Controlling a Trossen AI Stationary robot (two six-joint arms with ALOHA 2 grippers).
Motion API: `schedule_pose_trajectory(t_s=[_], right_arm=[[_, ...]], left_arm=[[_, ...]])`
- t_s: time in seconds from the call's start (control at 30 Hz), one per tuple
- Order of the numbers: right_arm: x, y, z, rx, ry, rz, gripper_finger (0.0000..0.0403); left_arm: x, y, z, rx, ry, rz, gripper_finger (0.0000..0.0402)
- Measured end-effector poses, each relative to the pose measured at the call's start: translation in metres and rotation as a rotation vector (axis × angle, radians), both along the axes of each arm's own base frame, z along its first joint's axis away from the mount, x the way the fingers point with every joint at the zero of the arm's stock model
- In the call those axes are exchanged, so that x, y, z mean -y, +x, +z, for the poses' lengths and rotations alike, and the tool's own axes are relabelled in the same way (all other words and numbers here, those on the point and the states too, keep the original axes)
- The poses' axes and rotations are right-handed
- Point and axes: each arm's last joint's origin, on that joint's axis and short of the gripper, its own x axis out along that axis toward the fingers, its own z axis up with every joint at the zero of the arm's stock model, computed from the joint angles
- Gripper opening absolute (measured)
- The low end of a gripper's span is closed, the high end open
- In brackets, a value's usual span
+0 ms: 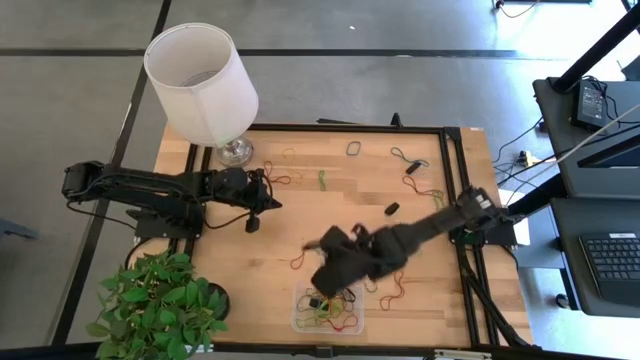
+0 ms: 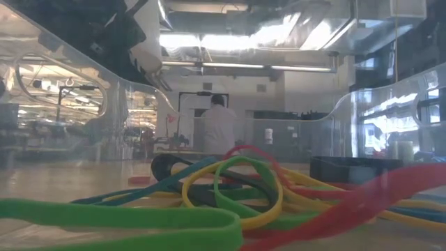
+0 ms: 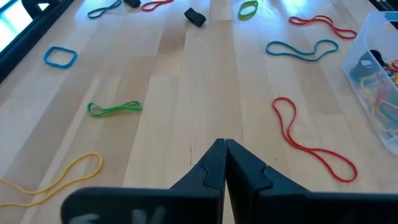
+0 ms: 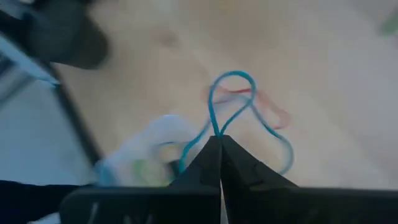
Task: Pick and place rubber bands into bin
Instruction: Put the blue rubber band into the transparent bin
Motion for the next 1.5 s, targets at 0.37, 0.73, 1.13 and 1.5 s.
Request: schedule_pose_trajectory(t_s=[0.37,0.73,1.13,1.5], right_arm=[[-0.074,0.029,-0.069,-0.086,0.108,-0.014,0.0000],[-0.079,0.046,-0.146,-0.296,0.137,-0.039,0.0000],[-0.078,0.047,-0.149,-0.316,0.139,-0.012,0.0052],[-0.077,0.043,-0.119,-0.319,0.156,-0.003,0.0136]], left_arm=[[0.000,0.000,0.000,0.000,0.023,-0.013,0.0005],[0.000,0.000,0.000,0.000,0.014,-0.009,0.0003],[0.000,0.000,0.000,-0.002,-0.001,-0.013,0.0002],[0.000,0.000,0.000,-0.003,-0.001,-0.013,0.0002]])
